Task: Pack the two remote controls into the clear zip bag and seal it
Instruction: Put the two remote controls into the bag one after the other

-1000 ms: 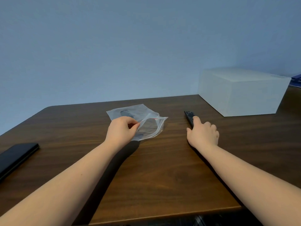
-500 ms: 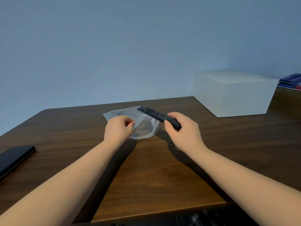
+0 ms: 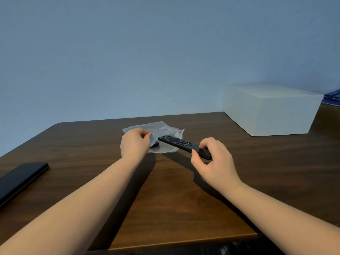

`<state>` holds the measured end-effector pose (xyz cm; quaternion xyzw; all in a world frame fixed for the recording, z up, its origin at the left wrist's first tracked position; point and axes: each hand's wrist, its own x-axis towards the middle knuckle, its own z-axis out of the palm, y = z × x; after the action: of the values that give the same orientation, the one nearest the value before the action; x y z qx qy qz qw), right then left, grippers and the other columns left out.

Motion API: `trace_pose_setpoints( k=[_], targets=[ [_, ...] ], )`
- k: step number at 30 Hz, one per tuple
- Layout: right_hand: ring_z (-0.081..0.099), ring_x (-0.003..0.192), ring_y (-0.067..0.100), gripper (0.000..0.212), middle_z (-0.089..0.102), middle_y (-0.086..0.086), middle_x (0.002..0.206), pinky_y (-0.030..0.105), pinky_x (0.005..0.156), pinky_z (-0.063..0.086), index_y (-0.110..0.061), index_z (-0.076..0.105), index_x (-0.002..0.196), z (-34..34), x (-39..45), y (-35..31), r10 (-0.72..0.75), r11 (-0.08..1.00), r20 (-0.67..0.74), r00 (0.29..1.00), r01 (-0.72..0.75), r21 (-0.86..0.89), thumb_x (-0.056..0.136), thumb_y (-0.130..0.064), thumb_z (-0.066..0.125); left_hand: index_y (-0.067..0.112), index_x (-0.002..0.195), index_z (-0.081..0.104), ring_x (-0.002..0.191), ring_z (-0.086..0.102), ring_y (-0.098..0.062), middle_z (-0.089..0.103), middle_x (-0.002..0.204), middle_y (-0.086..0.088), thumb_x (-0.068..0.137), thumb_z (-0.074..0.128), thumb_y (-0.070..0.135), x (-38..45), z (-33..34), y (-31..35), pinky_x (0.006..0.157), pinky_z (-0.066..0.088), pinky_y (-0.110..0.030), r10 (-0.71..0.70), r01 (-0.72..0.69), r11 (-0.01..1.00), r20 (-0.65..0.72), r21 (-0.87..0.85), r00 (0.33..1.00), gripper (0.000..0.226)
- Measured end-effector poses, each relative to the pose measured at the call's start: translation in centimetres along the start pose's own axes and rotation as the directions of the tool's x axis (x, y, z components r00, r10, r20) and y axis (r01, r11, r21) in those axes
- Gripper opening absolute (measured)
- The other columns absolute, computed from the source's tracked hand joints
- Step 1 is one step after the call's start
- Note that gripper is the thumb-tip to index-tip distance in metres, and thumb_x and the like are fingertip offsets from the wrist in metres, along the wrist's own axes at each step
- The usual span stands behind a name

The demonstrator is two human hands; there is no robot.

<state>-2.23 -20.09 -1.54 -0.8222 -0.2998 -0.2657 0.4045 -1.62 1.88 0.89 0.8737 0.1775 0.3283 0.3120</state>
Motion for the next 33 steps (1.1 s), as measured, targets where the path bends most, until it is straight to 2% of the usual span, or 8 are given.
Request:
trace_pose_setpoints(
  k=[8, 16, 19, 22, 26, 28, 31, 33],
  targets=[
    [0.045, 0.078, 0.016, 0.020, 0.051, -0.003, 0.076, 0.028, 0.061, 0.035, -0.016, 0.044, 0.085, 3.2, 1.5, 1.0, 0.068, 0.991, 0.133, 0.989, -0.051, -0.124, 0.092, -0.033, 0.053, 0.014, 0.090, 0.072, 0.083, 0.061, -0.018, 0.073, 0.091, -0.004, 0.088, 0.058, 0.026, -0.5, 0.5, 0.3, 0.072, 0.046, -0.030, 0.074, -0.073, 0.997, 0.069, -0.018, 0.995, 0.018],
    [0.042, 0.080, 0.017, 0.030, 0.050, -0.002, 0.081, 0.030, 0.060, 0.035, -0.020, 0.033, 0.085, 5.3, 3.2, 1.1, 0.090, 0.979, 0.186, 0.978, -0.053, -0.197, 0.091, -0.035, 0.057, 0.014, 0.092, 0.072, 0.081, 0.059, -0.013, 0.074, 0.092, -0.003, 0.087, 0.058, 0.024, -0.8, 0.4, 0.2, 0.072, 0.044, -0.028, 0.112, -0.112, 0.994, 0.098, -0.011, 0.989, 0.018],
    [0.052, 0.084, 0.022, 0.034, 0.057, 0.005, 0.094, 0.032, 0.061, 0.040, -0.020, 0.034, 0.085, 6.0, 3.7, 1.0, 0.119, 0.967, 0.238, 0.964, -0.058, -0.247, 0.087, -0.037, 0.063, 0.015, 0.094, 0.072, 0.084, 0.061, -0.014, 0.074, 0.093, -0.003, 0.087, 0.058, 0.025, -0.8, 0.6, -0.1, 0.074, 0.044, -0.027, 0.115, -0.115, 0.993, 0.105, -0.006, 0.988, 0.018],
    [0.056, 0.098, 0.026, 0.036, 0.050, 0.008, 0.121, 0.037, 0.076, 0.051, -0.015, 0.046, 0.099, 6.4, 3.9, 1.3, 0.154, 0.966, 0.316, 0.936, -0.076, -0.246, 0.082, -0.039, 0.069, 0.015, 0.092, 0.072, 0.083, 0.061, -0.014, 0.074, 0.091, -0.003, 0.087, 0.059, 0.025, -0.8, 0.7, -0.3, 0.073, 0.045, -0.028, 0.116, -0.116, 0.993, 0.108, -0.009, 0.987, 0.018],
    [0.052, 0.115, 0.022, 0.048, 0.041, 0.004, 0.137, 0.036, 0.097, 0.048, -0.016, 0.052, 0.121, 5.8, 4.0, 1.6, 0.151, 0.980, 0.416, 0.897, -0.081, -0.180, 0.081, -0.034, 0.072, 0.016, 0.092, 0.073, 0.084, 0.062, -0.015, 0.074, 0.091, -0.003, 0.086, 0.060, 0.025, -0.7, 0.5, -0.8, 0.076, 0.047, -0.028, 0.123, -0.122, 0.992, 0.107, -0.013, 0.987, 0.017],
    [0.051, 0.116, 0.020, 0.048, 0.044, 0.002, 0.134, 0.036, 0.098, 0.048, -0.018, 0.053, 0.122, 5.3, 4.0, 1.7, 0.150, 0.983, 0.447, 0.882, -0.083, -0.165, 0.080, -0.034, 0.072, 0.015, 0.093, 0.073, 0.084, 0.063, -0.015, 0.074, 0.092, -0.003, 0.086, 0.061, 0.025, -0.6, 0.4, -0.9, 0.077, 0.049, -0.029, 0.127, -0.127, 0.992, 0.114, -0.013, 0.985, 0.017],
    [0.053, 0.102, 0.019, 0.031, 0.053, 0.002, 0.112, 0.033, 0.082, 0.051, -0.018, 0.056, 0.097, 5.0, 4.1, 1.6, 0.147, 0.964, 0.423, 0.894, -0.033, -0.264, 0.081, -0.040, 0.069, 0.015, 0.094, 0.072, 0.085, 0.063, -0.014, 0.074, 0.093, -0.003, 0.086, 0.061, 0.025, -0.7, 0.4, -0.9, 0.081, 0.052, -0.032, 0.137, -0.135, 0.991, 0.122, -0.022, 0.983, 0.017],
    [0.053, 0.094, 0.020, 0.029, 0.056, 0.002, 0.101, 0.032, 0.075, 0.047, -0.017, 0.052, 0.085, 5.2, 4.3, 1.6, 0.136, 0.940, 0.421, 0.897, 0.018, -0.342, 0.084, -0.043, 0.064, 0.015, 0.093, 0.073, 0.085, 0.063, -0.015, 0.074, 0.092, -0.002, 0.086, 0.061, 0.025, -0.8, 0.4, -0.8, 0.081, 0.052, -0.032, 0.145, -0.143, 0.989, 0.125, -0.025, 0.982, 0.017]
  ],
)
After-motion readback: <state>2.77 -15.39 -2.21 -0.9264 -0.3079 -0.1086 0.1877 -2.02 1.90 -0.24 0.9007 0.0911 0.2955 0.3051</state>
